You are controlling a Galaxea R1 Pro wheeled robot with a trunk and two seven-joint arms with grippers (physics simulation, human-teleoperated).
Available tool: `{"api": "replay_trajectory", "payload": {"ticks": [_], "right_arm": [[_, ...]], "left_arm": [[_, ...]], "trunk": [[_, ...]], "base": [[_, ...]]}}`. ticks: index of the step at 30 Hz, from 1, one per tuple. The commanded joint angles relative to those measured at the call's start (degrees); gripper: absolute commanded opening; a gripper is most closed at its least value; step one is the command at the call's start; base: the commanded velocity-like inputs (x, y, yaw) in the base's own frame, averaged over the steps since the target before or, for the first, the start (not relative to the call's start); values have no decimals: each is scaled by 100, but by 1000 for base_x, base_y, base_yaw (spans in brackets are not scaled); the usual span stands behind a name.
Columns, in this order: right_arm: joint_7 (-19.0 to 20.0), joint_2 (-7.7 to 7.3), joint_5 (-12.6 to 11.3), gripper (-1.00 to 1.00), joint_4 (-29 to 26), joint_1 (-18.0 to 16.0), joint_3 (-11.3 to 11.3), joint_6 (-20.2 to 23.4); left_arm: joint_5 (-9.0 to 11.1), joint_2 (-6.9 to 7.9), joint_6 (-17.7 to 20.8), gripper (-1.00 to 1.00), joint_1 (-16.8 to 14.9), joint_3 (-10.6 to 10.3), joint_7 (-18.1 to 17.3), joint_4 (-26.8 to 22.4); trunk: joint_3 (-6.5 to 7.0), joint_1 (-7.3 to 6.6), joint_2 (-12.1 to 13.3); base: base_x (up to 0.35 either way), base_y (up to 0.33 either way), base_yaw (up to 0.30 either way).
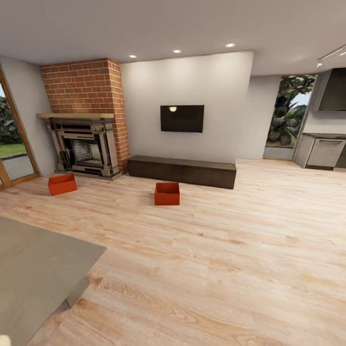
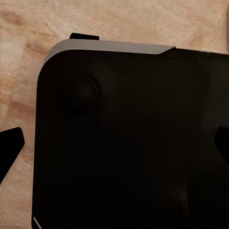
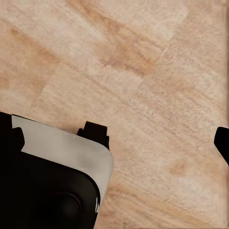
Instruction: Move the two storage containers from the living room to the garage. In the garage, place one container on the floor and stack the other container on top of it (either order is fine).
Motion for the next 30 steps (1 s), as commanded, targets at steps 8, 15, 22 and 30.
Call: {"api": "replay_trajectory", "payload": {"ticks": [8,15,22,30], "right_arm": [[8,-3,-4,100,19,-8,44,-16],[14,10,-4,100,19,-8,45,-30],[14,18,-4,100,19,-8,47,-24],[10,18,-4,100,19,-8,44,-23]], "left_arm": [[43,-3,-13,100,-1,20,2,-1],[44,-3,-6,100,-1,18,2,-1],[43,-4,-11,100,-1,20,2,-1],[43,-4,-13,100,-1,20,2,-1]], "trunk": [[-5,3,-2],[-5,3,-2],[-5,3,-2],[-5,3,-2]], "base": [[322,0,0],[322,0,0],[322,0,0],[322,0,0]]}}
